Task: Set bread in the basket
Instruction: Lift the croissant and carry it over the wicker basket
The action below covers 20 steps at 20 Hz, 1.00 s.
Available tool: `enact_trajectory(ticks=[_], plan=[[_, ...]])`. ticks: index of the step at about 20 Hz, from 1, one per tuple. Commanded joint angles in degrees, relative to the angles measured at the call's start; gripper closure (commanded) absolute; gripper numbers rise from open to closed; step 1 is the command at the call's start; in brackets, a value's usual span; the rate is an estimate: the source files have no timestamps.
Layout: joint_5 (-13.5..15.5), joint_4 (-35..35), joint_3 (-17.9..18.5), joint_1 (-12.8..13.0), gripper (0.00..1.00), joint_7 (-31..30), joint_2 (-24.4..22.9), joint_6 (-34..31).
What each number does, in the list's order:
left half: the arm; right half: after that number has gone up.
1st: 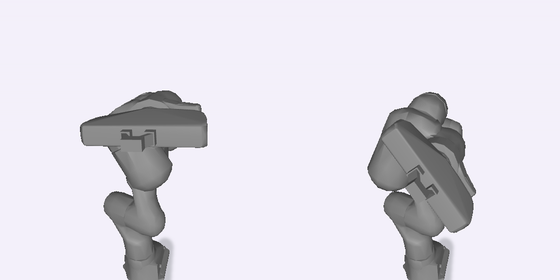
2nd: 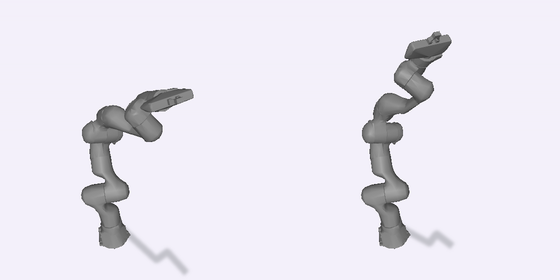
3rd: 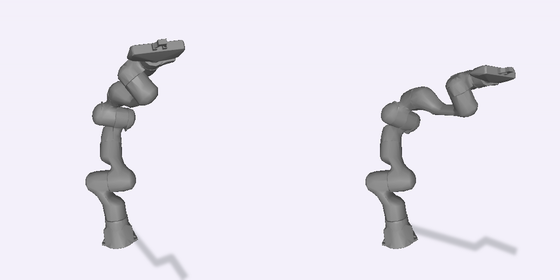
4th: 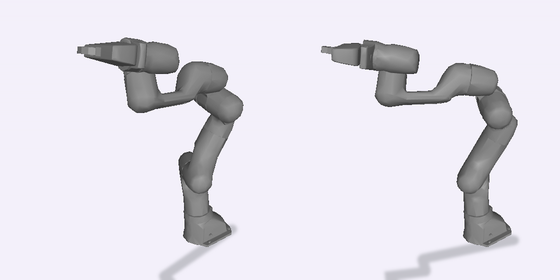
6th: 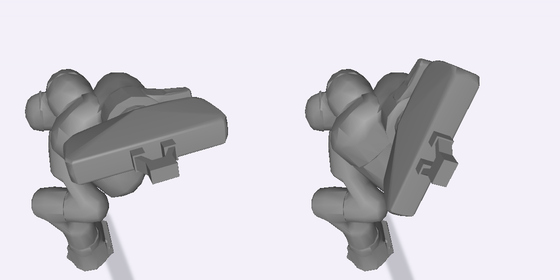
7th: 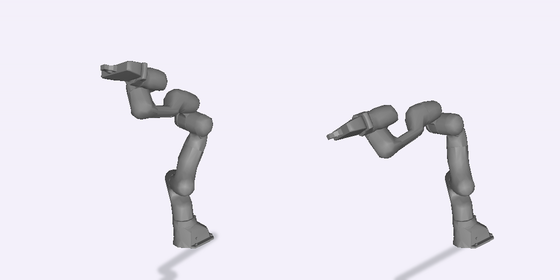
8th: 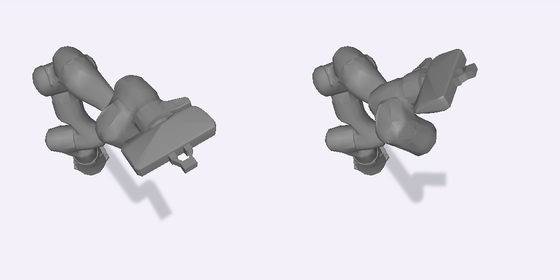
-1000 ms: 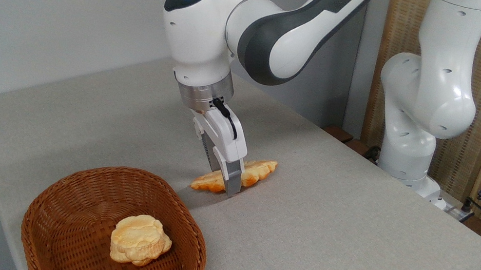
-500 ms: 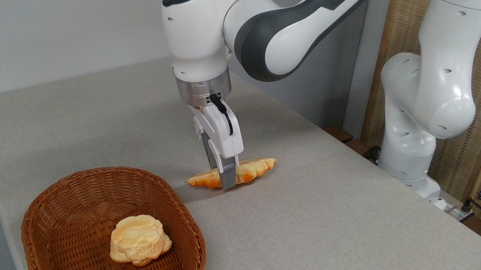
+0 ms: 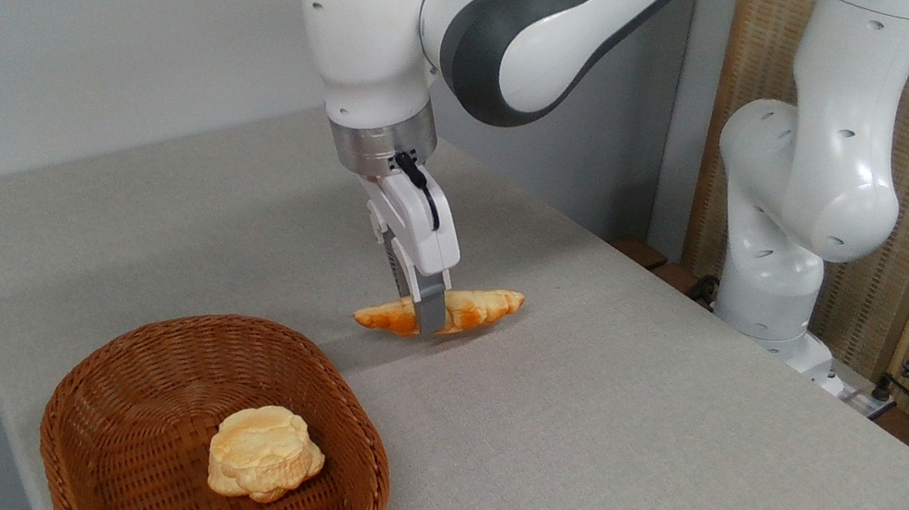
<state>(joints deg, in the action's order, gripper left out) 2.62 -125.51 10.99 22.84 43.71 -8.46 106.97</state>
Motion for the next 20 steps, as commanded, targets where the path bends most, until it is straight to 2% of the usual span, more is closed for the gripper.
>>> enact_trajectory(ticks=[1,5,7,13,16,17,18,19,20], plan=[[0.89,3.42,0.61,0.19,0.66,-0.20,-1.04,-3.43],[0.89,8.60,1.22,-0.52,0.64,0.15,-0.95,-2.74],[0.89,10.63,3.06,-0.43,0.63,0.24,-0.69,-0.46],[0.89,11.52,4.64,-0.69,0.63,0.06,1.51,15.26],[1.07,11.52,5.09,-0.69,0.59,-0.37,3.18,22.91],[1.33,11.52,5.09,-0.69,0.50,-0.55,3.70,25.02],[2.73,11.52,5.52,-0.69,0.39,-0.55,4.41,27.04],[4.65,11.52,5.70,-0.69,0.33,-0.64,4.94,28.80],[5.37,11.52,5.79,-0.69,0.23,-0.64,5.11,29.69]])
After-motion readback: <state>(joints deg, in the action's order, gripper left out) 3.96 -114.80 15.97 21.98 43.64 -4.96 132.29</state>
